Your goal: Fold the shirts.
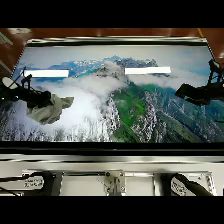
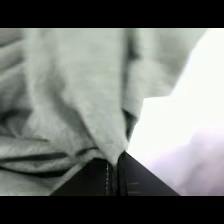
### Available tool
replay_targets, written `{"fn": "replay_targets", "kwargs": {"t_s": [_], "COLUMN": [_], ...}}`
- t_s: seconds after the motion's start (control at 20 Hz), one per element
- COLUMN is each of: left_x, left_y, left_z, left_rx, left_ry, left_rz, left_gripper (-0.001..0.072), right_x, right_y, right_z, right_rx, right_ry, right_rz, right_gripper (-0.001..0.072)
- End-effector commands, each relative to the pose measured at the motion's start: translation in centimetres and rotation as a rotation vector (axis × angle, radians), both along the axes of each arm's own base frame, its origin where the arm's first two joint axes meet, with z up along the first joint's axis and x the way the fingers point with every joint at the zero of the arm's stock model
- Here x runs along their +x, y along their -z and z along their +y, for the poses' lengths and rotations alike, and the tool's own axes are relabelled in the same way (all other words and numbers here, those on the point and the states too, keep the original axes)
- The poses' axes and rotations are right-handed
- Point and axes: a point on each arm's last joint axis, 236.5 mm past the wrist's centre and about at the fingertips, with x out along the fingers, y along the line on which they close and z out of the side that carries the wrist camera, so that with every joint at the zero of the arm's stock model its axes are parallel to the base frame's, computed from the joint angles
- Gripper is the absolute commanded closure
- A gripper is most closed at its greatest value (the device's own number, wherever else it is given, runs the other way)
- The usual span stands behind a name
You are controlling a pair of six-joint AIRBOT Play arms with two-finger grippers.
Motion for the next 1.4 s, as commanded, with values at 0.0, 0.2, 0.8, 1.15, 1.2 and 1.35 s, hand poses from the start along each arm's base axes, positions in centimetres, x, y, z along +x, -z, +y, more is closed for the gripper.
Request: {"fn": "replay_targets", "kwargs": {"t_s": [0.0,0.2,0.8,1.15,1.2,1.35], "left_x": [0.5,-6.2,-17.3,-10.6,-12.0,-17.0], "left_y": [-12.5,-18.6,-2.6,-1.1,0.1,4.8], "left_z": [-10.2,-21.4,-40.4,-14.9,-12.7,-9.9], "left_rx": [-0.229,-0.294,-0.327,-0.096,-0.098,-0.155], "left_ry": [0.210,0.467,0.742,0.362,0.315,0.189], "left_rz": [-0.315,-0.410,-0.004,0.219,0.264,0.393], "left_gripper": [0.0663,0.0663,0.0001,0.0002,0.0002,0.0001], "right_x": [-0.5,-3.5,-10.8,-10.0,-9.8,-9.6], "right_y": [-3.1,-9.0,-8.0,2.6,3.7,6.4], "right_z": [0.6,1.7,1.4,3.8,5.0,8.8], "right_rx": [-0.022,-0.056,-0.107,0.085,0.150,0.347], "right_ry": [-0.081,-0.139,-0.144,-0.154,-0.169,-0.208], "right_rz": [-0.030,-0.095,0.067,0.282,0.300,0.339], "right_gripper": [0.0021,0.0021,0.0021,0.0021,0.0021,0.0021]}}
